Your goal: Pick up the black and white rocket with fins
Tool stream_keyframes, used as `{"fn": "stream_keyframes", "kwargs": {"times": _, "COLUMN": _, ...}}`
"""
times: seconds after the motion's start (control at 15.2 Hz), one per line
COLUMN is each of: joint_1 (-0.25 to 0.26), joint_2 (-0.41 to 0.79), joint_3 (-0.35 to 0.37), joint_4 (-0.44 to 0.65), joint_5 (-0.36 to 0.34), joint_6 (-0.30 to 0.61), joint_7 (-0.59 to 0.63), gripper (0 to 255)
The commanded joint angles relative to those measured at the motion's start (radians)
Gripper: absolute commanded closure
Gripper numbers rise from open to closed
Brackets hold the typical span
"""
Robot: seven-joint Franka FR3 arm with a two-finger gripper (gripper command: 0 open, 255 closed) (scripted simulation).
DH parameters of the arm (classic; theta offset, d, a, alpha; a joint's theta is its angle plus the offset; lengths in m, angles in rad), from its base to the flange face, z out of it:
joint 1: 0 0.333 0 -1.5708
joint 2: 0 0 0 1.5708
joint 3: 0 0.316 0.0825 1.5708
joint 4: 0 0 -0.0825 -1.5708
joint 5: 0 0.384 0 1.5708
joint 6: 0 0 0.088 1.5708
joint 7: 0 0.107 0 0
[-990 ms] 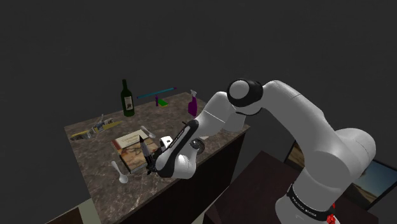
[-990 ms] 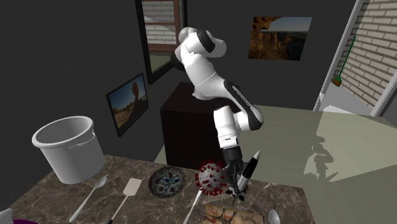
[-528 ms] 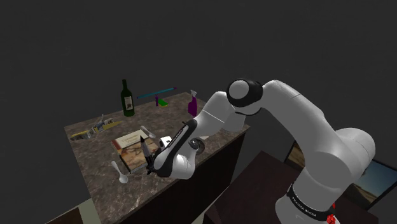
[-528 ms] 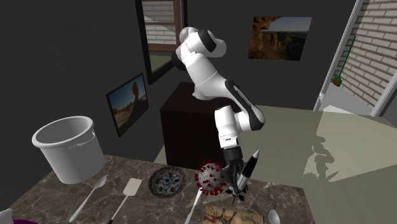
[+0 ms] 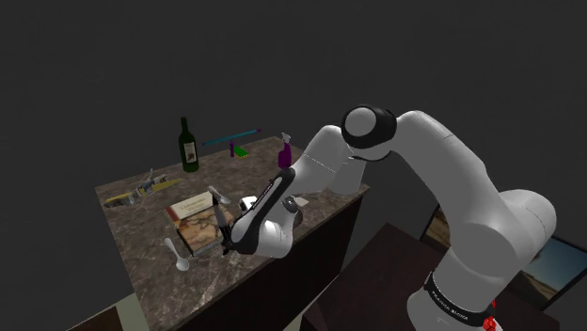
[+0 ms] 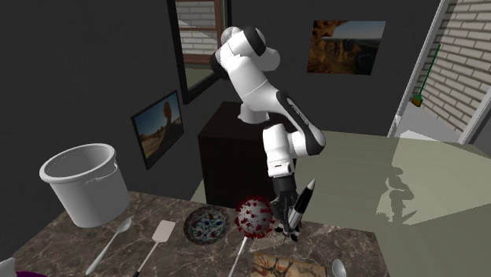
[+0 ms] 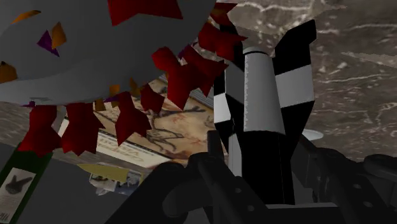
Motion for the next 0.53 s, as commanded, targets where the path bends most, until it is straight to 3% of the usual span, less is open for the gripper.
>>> {"fn": "stream_keyframes", "kwargs": {"times": 0.0, "joint_1": -0.004, "joint_2": -0.029, "joint_3": 0.005, "joint_4": -0.020, "joint_5": 0.018, "joint_6": -0.007, "joint_7": 0.000, "gripper": 255}}
{"fn": "stream_keyframes", "kwargs": {"times": 0.46, "joint_1": -0.014, "joint_2": -0.136, "joint_3": 0.026, "joint_4": -0.081, "joint_5": 0.079, "joint_6": -0.037, "joint_7": 0.001, "gripper": 255}}
